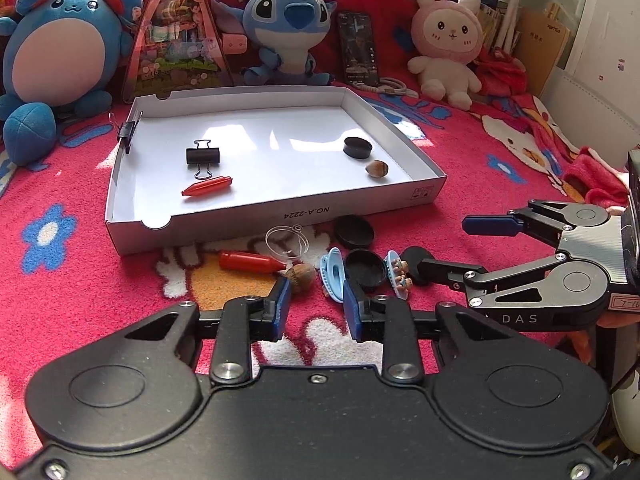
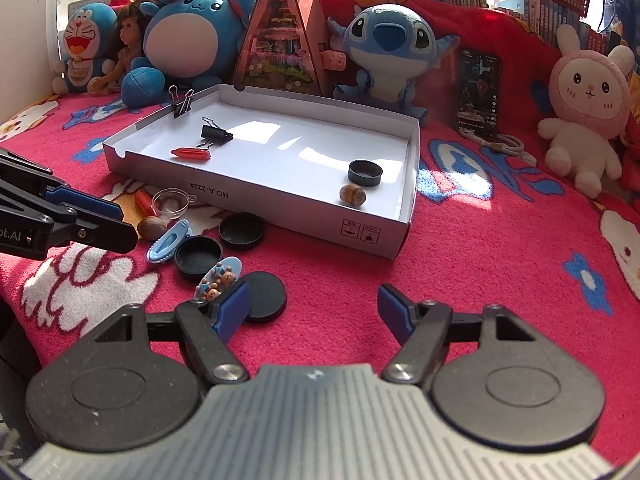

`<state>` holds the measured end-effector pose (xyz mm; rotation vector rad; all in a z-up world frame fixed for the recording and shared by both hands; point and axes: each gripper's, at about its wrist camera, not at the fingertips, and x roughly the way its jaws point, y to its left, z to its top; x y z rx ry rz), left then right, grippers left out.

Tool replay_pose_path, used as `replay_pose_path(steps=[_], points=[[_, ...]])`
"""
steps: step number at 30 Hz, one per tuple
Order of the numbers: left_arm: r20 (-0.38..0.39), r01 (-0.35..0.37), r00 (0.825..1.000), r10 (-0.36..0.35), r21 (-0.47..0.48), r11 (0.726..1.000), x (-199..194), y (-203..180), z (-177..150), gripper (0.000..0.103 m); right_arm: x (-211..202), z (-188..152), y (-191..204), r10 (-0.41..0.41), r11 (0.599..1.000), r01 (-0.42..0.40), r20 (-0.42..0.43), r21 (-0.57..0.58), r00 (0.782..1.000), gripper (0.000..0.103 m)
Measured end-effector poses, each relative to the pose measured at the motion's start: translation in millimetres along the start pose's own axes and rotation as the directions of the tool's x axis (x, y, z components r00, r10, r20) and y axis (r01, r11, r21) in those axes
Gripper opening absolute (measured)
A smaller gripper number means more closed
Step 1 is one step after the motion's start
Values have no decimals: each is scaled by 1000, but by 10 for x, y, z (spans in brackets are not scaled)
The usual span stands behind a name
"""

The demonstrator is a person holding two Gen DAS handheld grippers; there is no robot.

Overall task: Organize rigid objects
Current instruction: 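Withdraw both open tools from the tray toward the remaining objects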

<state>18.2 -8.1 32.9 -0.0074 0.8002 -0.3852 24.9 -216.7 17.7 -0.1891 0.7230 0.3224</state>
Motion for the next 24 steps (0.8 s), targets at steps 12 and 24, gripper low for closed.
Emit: replay_pose_path(steps=[12,24], points=[[18,-81,997,80,22,996,149,-91,-32,24,-3,-39,74,21,1000,-21,-11,-10,1000,81],[33,-112,993,111,24,993,275,-125,-70,24,50,-82,130,-9,1000,8,5,1,1000,80]])
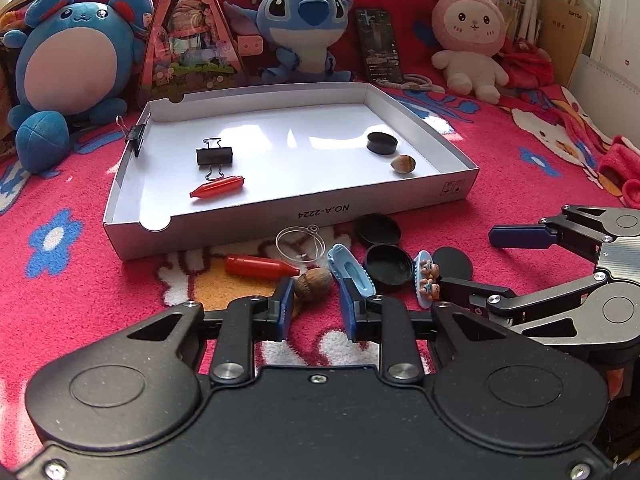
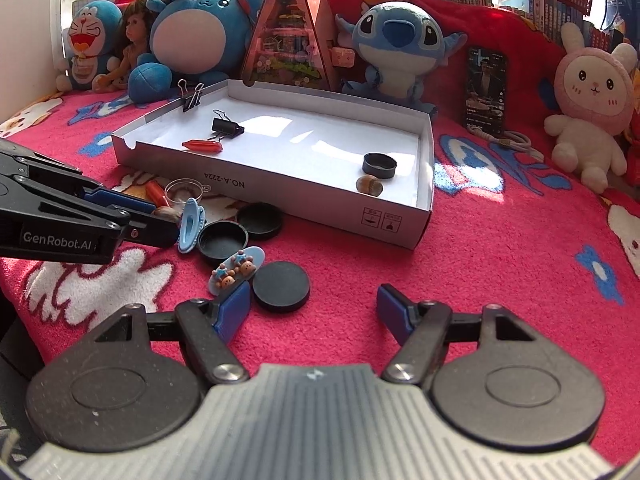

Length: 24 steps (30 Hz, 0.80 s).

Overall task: Organize rigid objects
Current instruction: 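Withdraw both open tools from the tray toward the remaining objects, then grasp another black lid with the right tool while the left tool grasps a brown nut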

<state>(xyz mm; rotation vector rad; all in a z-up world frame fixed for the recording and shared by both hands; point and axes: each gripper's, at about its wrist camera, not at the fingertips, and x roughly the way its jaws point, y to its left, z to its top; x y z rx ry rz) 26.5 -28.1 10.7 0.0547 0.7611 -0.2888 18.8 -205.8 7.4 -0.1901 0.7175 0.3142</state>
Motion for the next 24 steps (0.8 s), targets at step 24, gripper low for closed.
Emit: replay_pose_path(steps=[24], points=[[89,-44,995,42,25,999,21,-118,-145,21,-85,-96,130,-24,999,21,65,46,998,50]])
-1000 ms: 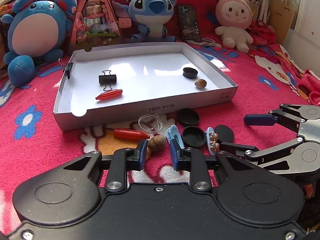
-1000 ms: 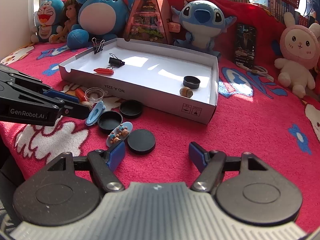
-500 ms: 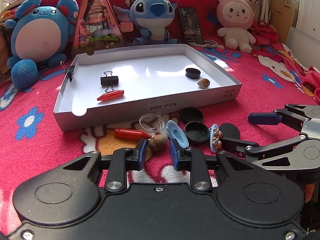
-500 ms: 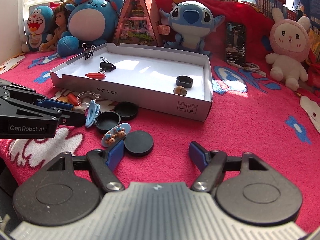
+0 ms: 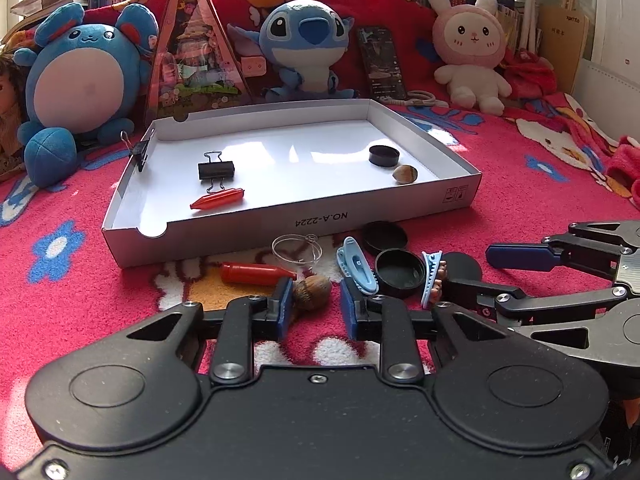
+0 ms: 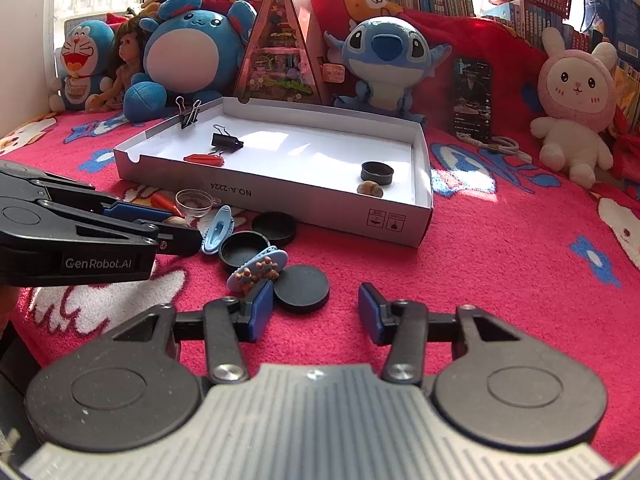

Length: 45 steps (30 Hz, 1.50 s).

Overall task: Organize rigid objects
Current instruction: 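Grasp another black lid with the right tool while the left tool grasps a brown nut, then carry the black lid and brown nut into the tray while both tools open to release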

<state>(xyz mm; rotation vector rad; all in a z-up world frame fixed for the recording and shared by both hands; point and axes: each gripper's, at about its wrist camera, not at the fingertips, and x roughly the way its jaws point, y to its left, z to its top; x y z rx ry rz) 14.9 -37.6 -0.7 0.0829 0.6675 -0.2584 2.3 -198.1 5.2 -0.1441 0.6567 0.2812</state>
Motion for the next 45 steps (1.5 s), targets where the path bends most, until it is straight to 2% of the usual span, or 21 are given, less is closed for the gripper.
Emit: replay_pose_path(steps=[3,5,16,27,34,38,41,45], points=[[1,7,1000,-7,18,1000,-40,-29,-9,19,-5,14,16,8,1000,-8,-4,2,1000,38],[-1,15,1000,-15,21,1000,-63,-31,-5,18,-9,21,22,12,1000,-12,-4,4,1000,36],[15,55,998,-55,-9,998,-232,67,152,18,-84,131,-64,-13,999,12,22,36,1000,35],[51,39,998,-35,-71,997,-226,430,605,18,-62,479,-323,-37,994,33,34,109,999,35],[39,38,999,-34,-118,992,-47,730,996,18,121,825,-521,-13,989,15,-18,144,1000,35],[15,32,999,-30,-156,987,123,895,1220,18,300,1063,-688,9,979,2,-51,204,999,35],[-21,47,998,-52,-193,980,310,1003,1381,18,422,1224,-768,17,975,-2,-68,223,998,34],[-76,45,995,-59,-171,984,575,1034,1577,18,626,1421,-856,36,971,-3,-131,240,991,34]])
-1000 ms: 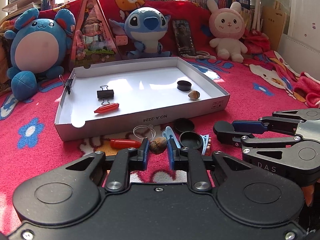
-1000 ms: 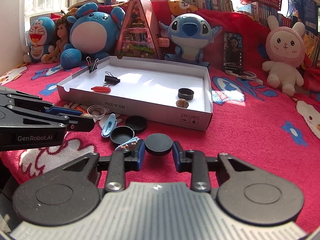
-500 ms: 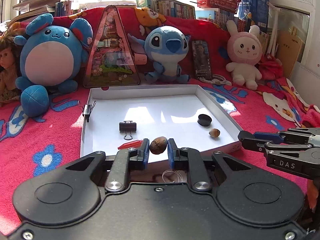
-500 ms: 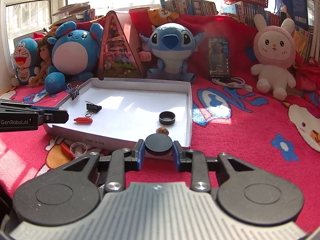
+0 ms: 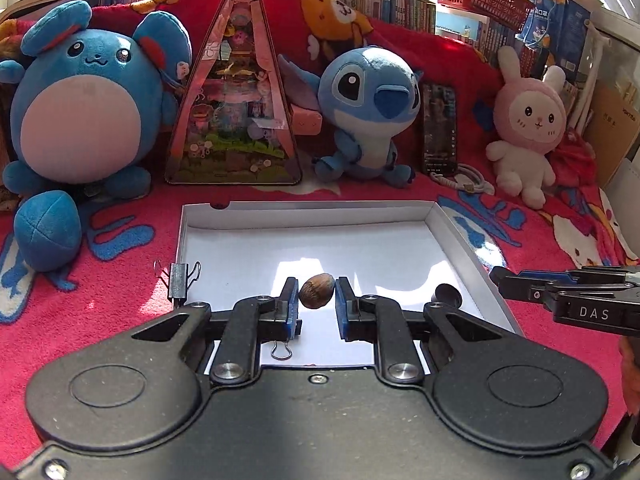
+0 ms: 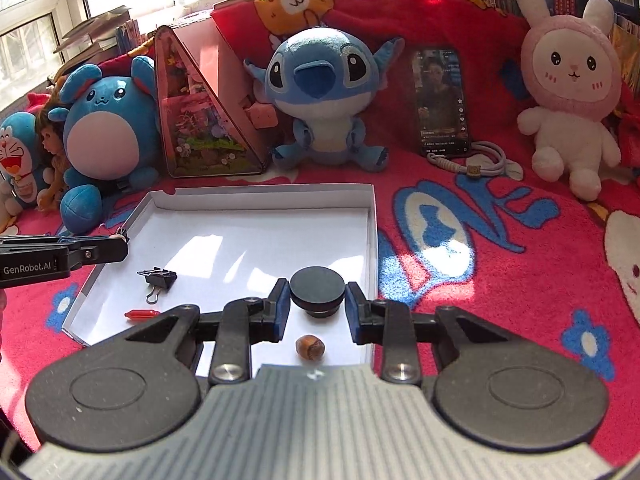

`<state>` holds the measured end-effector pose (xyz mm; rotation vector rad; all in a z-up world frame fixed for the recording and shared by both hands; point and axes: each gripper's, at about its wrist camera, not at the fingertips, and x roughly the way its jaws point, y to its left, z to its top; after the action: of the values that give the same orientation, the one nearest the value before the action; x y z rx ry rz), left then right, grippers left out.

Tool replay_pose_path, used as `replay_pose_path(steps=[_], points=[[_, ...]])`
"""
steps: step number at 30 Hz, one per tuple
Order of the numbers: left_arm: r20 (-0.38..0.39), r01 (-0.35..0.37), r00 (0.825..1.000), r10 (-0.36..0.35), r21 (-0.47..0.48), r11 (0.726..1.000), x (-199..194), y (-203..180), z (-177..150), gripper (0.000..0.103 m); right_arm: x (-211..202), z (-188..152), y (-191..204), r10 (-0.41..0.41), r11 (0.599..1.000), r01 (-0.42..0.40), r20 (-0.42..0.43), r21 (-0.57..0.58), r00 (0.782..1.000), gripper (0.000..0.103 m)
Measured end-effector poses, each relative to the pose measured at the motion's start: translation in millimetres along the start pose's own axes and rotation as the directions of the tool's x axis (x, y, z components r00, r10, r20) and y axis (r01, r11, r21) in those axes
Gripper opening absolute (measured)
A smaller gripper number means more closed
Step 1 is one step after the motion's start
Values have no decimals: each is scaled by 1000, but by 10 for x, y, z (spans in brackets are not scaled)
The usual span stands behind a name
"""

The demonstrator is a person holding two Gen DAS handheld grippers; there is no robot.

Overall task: Organize rigid objects
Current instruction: 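Carry the black lid and brown nut into the tray while both tools open to release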

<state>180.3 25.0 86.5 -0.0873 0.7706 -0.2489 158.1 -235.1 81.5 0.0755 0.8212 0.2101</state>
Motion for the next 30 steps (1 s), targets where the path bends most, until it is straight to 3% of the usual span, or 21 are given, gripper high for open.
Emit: replay_pose_path(steps=[11,30], points=[[-100,-71,993,69,-16,997,608,20,108,18,519,216,140,-53,998,46,-167,-47,984,34],[-133,-114,985,110,-19,993,880,104,0,18,712,163,187,-92,994,80,-190,-71,977,34]])
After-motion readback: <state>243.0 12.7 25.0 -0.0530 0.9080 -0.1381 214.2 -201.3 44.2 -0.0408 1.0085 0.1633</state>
